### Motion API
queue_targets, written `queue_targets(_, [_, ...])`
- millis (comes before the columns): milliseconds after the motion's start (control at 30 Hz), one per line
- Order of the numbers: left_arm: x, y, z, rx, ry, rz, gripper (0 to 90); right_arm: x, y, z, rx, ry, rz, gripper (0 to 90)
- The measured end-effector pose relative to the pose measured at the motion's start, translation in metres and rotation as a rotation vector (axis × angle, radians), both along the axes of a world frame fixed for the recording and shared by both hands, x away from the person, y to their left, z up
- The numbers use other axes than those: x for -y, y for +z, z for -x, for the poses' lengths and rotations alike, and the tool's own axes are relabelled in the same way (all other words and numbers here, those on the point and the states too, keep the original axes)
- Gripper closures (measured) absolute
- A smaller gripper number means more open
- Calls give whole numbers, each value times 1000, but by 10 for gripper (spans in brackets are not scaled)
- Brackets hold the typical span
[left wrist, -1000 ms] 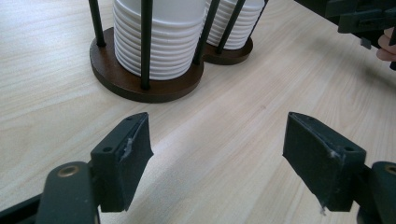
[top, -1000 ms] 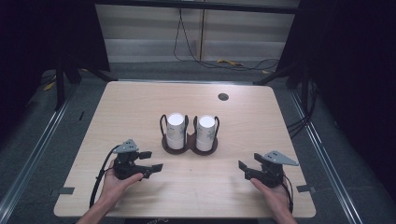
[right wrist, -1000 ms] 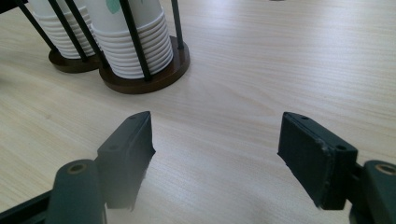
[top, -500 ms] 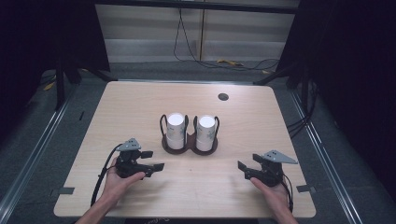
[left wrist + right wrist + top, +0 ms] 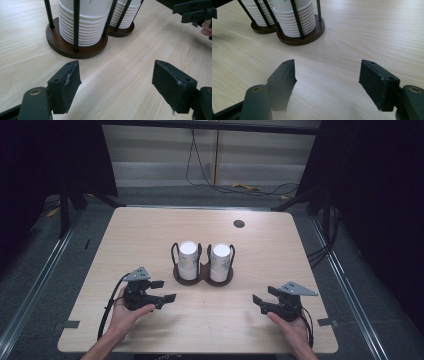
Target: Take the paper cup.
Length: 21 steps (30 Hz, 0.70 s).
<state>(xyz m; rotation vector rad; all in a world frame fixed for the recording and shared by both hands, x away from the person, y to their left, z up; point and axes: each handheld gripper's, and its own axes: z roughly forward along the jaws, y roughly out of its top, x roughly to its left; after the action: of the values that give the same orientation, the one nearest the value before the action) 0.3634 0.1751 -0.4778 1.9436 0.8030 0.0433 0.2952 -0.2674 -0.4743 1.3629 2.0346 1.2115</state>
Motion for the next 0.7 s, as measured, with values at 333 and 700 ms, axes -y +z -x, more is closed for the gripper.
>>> queue_targets(333, [6,15,-1,26,-2,-4,250,-6,0,1,-2,24,-3,308])
queue_targets(700, [1,47,-11,103,22,-16,313,-18,4,5,-12,70,1,316])
